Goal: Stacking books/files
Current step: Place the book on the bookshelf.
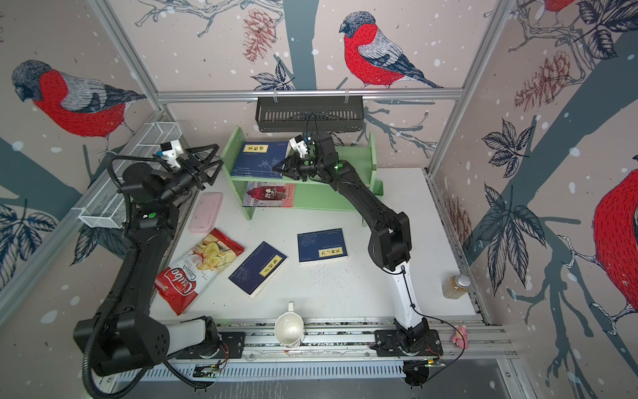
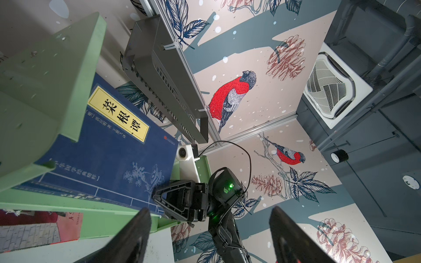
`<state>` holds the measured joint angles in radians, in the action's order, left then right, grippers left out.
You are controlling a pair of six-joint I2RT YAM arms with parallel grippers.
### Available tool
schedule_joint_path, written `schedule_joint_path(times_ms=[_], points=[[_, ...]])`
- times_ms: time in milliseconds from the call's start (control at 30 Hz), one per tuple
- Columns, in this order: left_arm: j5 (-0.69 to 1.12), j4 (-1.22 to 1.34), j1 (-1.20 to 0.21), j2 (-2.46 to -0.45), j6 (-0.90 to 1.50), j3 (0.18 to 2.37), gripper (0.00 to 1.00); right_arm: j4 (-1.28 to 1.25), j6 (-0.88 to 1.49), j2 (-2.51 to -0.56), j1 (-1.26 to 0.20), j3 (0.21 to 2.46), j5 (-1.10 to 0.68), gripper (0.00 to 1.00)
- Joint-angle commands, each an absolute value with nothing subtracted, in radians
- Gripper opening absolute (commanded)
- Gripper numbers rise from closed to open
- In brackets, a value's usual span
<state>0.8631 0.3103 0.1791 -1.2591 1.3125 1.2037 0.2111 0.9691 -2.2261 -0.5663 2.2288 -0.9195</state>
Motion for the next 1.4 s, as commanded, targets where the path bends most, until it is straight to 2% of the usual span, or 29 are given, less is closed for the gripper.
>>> schedule_joint_path(times_ms=[0, 300, 567, 1000, 1067, 1367], points=[[0.877, 0.368, 0.181, -1.253, 1.327, 1.201, 0.82, 0.213, 0.955, -2.235, -0.566, 2.233, -0.916, 0.23], [0.879, 0.381, 0.181, -1.257, 1.345, 1.194, 0.82, 0.314, 0.908, -2.231, -0.561, 2.263, -0.864, 0.47], [0.881, 0.393, 0.180, -1.258, 1.359, 1.192, 0.82, 0.434, 0.864, -2.239, -0.564, 2.326, -0.797, 0.62], [0.897, 0.406, 0.181, -1.258, 1.371, 1.189, 0.82, 0.659, 0.751, -2.278, -0.581, 2.449, -0.625, 0.68], [0.898, 0.406, 0.181, -1.257, 1.370, 1.187, 0.82, 0.674, 0.733, -2.278, -0.585, 2.455, -0.602, 0.81], [0.888, 0.379, 0.181, -1.258, 1.347, 1.188, 0.82, 0.755, 0.649, -2.268, -0.603, 2.482, -0.487, 0.79]])
